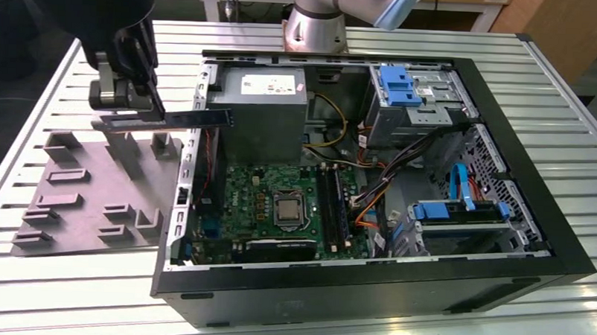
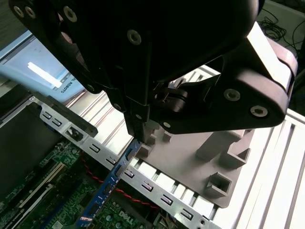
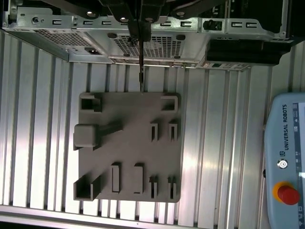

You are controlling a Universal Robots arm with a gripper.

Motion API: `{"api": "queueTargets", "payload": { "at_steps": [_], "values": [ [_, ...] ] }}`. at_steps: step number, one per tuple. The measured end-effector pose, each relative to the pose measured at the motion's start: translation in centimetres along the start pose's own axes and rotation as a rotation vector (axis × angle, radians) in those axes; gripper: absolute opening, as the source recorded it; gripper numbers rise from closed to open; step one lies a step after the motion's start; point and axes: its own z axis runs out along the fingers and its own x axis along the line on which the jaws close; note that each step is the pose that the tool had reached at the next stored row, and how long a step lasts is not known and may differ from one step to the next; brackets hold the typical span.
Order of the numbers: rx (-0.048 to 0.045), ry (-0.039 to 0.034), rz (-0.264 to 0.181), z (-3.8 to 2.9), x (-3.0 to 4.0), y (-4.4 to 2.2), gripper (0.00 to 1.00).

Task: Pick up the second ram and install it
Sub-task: 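Pick up the second ram and move it above second insertion slot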

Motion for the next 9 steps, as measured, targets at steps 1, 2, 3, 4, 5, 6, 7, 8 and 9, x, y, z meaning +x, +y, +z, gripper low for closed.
{"api": "queueTargets", "payload": {
  "at_steps": [1,2,3,4,5,6,7,8,9],
  "values": [
    [0.0001,-0.0001,0.0,0.0,0.01,-0.09,0.11],
    [0.0001,-0.0001,0.0,0.0,0.01,-0.18,0.11],
    [0.0001,-0.0001,0.0,0.0,0.02,-0.27,0.11],
    [0.0,0.0,0.0,0.0,0.02,-0.36,0.11],
    [0.0,-0.0001,0.0,0.0,0.02,-0.45,0.11],
    [0.0,0.0,0.0,0.0,0.03,-0.54,0.11],
    [0.0,0.0,0.0,-0.01,0.03,-0.63,0.11],
    [0.0,-0.0001,0.0,0.0,0.04,-0.73,0.11],
    [0.0,-0.0001,0.0,0.0,0.04,-0.83,0.11]
  ]
}}
